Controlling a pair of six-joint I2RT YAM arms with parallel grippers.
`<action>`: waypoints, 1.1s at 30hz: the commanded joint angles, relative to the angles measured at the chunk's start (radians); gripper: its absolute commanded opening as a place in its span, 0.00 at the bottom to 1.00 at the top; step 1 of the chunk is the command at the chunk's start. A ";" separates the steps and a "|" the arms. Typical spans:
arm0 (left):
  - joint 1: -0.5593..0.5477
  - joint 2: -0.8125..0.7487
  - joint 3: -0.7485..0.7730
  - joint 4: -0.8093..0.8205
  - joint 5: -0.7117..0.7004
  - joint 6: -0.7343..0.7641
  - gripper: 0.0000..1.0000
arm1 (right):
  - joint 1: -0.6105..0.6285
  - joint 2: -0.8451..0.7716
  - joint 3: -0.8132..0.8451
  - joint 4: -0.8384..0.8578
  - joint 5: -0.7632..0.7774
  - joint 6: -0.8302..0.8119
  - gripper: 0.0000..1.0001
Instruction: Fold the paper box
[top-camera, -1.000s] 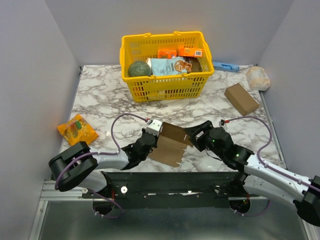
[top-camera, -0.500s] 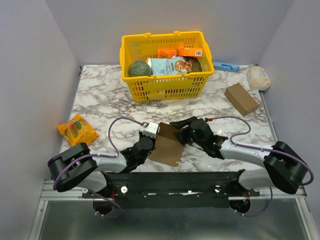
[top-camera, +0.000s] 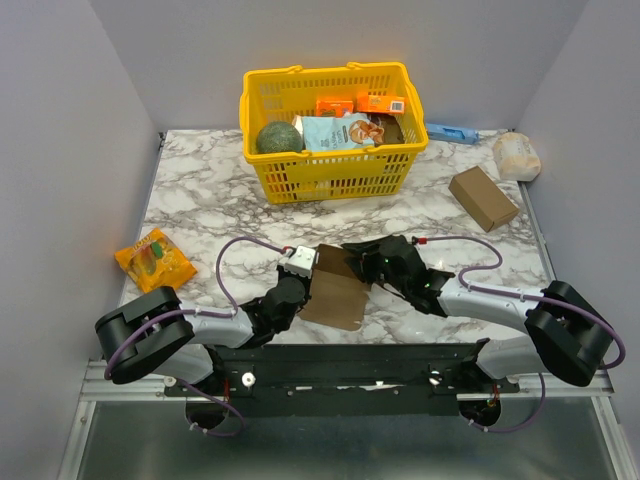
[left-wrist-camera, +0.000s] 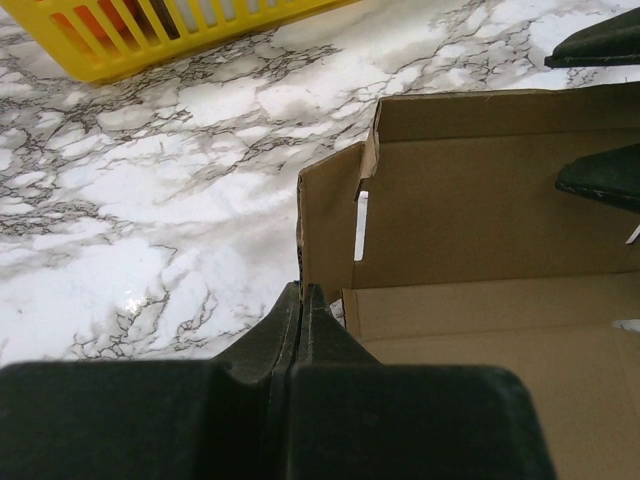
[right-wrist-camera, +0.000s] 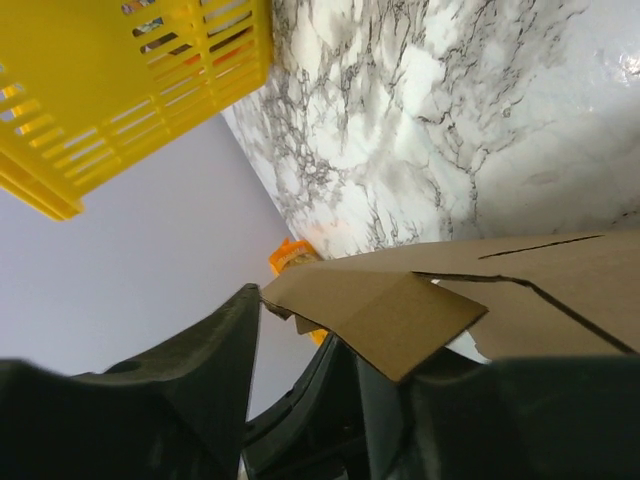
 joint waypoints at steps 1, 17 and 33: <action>-0.014 -0.018 -0.014 0.054 -0.064 0.002 0.00 | 0.006 0.006 -0.003 -0.034 0.077 0.031 0.46; -0.026 -0.004 -0.011 0.057 -0.056 -0.008 0.00 | 0.004 0.026 -0.009 -0.063 0.103 0.017 0.20; -0.028 -0.008 -0.035 0.112 -0.009 -0.005 0.00 | 0.007 0.058 -0.067 -0.050 0.104 0.041 0.09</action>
